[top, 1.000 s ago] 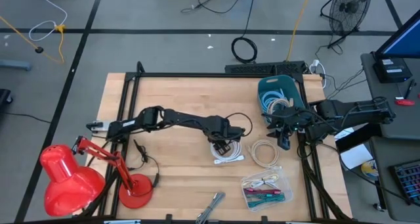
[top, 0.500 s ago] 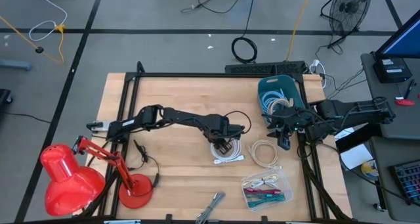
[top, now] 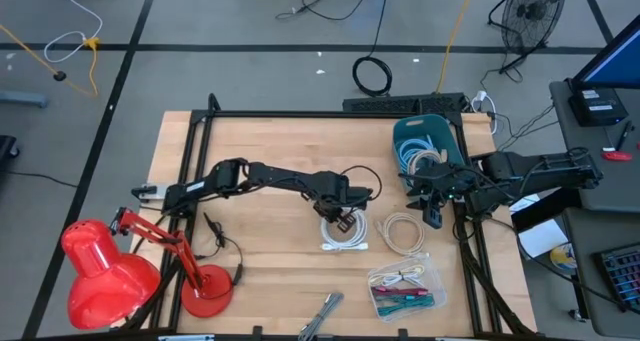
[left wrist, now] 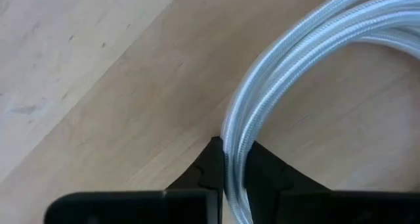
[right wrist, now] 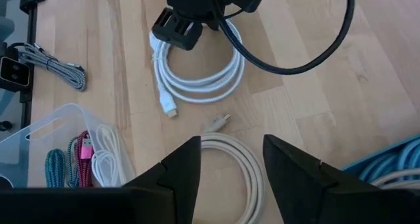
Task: Pick & Place USB Port
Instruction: Put the white hdmi cable into the blue bin
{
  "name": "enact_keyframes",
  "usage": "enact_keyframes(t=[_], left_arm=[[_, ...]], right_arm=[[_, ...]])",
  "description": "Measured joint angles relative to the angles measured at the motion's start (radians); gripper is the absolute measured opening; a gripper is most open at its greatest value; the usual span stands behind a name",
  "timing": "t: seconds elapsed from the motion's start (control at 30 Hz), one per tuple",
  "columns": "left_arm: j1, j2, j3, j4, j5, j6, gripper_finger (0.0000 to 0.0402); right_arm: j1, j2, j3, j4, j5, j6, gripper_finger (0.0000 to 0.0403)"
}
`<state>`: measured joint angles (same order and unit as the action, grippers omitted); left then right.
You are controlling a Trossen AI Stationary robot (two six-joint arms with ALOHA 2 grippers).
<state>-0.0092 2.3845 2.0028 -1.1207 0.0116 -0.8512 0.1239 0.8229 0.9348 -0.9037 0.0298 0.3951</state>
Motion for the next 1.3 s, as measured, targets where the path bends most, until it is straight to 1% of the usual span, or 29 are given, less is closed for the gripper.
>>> enact_keyframes(t=[0.1,0.2,0.37,0.53,0.6,0.73,0.8,0.9,1.0,1.13,1.17,1.23,1.3], left_arm=[[0.006,-0.019,0.014,-0.004,-0.011,-0.065,0.0034],[0.016,-0.065,0.022,-0.004,-0.058,-0.187,0.0034],[0.027,-0.137,0.023,0.001,-0.183,-0.418,0.0034],[0.042,-0.222,0.023,0.016,-0.336,-0.554,0.0034],[0.050,-0.251,0.023,0.016,-0.405,-0.603,0.0034],[0.067,-0.322,0.023,0.037,-0.523,-0.676,0.0034],[0.075,-0.354,0.023,0.048,-0.572,-0.678,0.0034],[0.082,-0.397,0.023,0.098,-0.634,-0.676,0.0034],[0.083,-0.437,0.024,0.163,-0.668,-0.621,0.0034],[0.079,-0.454,0.025,0.192,-0.688,-0.584,0.0034],[0.077,-0.454,0.024,0.192,-0.689,-0.581,0.0034],[0.072,-0.454,0.024,0.198,-0.690,-0.575,0.0034],[0.066,-0.456,0.024,0.199,-0.690,-0.574,0.0034]], right_arm=[[0.000,0.000,0.000,0.001,0.000,0.008,0.0155],[0.001,0.000,0.000,0.000,0.025,0.038,0.0155],[0.000,0.000,0.000,-0.007,0.082,0.126,0.0155],[0.001,0.000,0.000,-0.006,0.146,0.214,0.0155],[0.002,0.000,0.000,-0.006,0.197,0.265,0.0155],[0.002,-0.004,-0.018,0.048,0.367,0.377,0.0155],[0.002,-0.015,-0.052,0.133,0.436,0.399,0.0155],[0.002,-0.036,-0.125,0.347,0.495,0.406,0.0155],[0.002,-0.056,-0.209,0.657,0.491,0.328,0.0155],[0.002,-0.065,-0.291,1.072,0.420,0.222,0.0155],[0.002,-0.065,-0.299,1.134,0.413,0.212,0.0155],[0.001,-0.061,-0.300,1.199,0.414,0.204,0.0155],[-0.006,-0.061,-0.300,1.212,0.415,0.196,0.0155]])
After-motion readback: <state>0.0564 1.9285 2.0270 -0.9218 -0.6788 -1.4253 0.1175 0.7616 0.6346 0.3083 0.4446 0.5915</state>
